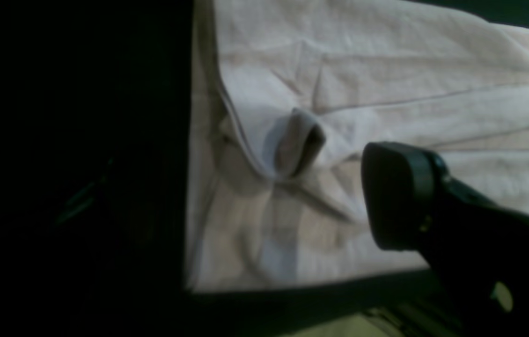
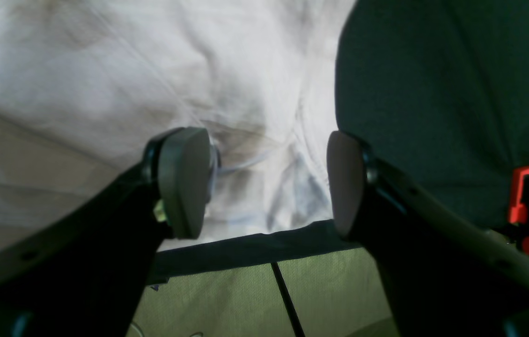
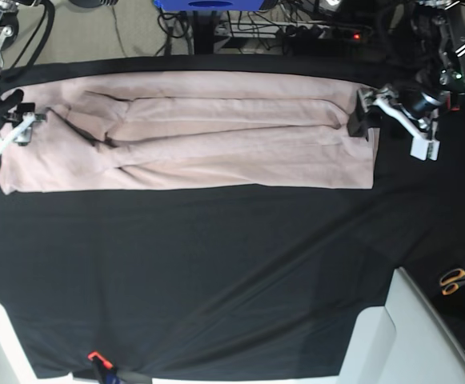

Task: Fold the T-shirt properly
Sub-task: 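Release the left gripper and move it to the shirt's end edge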

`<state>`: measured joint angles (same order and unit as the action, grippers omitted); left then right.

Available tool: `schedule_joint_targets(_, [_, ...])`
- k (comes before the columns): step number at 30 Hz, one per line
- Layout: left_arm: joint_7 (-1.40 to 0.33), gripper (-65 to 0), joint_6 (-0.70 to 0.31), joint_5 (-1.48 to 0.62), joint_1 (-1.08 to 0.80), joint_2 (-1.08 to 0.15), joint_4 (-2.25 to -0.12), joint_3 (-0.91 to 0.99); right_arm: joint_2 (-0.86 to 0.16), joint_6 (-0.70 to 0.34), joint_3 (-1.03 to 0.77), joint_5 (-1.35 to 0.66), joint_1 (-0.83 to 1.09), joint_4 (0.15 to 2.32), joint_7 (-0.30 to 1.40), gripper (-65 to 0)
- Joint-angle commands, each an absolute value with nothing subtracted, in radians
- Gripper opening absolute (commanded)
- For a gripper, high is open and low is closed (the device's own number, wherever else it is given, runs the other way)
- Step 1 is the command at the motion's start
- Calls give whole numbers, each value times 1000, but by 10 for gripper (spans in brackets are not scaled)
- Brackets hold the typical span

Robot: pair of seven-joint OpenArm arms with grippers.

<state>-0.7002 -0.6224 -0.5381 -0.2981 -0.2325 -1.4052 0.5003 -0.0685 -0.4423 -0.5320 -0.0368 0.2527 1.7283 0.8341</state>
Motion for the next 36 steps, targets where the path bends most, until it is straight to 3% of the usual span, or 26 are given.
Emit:
schedule_joint_targets(1, [-685,0,-636,-532,-286,-243,-1405,510,-81,-440,-535,-38,248,1747,819,-272])
schedule_joint_targets(9, [-545,0,-639,-489,-243,-245,-1248,499,-81,-440,-535,-38,248,1747,819,-272])
schedule_joint_targets(19, [-545,0,-694,-483,-159,-245,-1069,499,-81,-440,-535,-38,248,1747,819,-272])
schedule_joint_targets(26, [-545,0,-694,-487,-170,-234,-1053,437,-81,-440,-533,-38,246,1747,819,-272])
schedule_joint_targets(36, [-544,-392,-691,-489,-145,-239,-961,441,-79,-440,-533,-38,243,1747,819,-272])
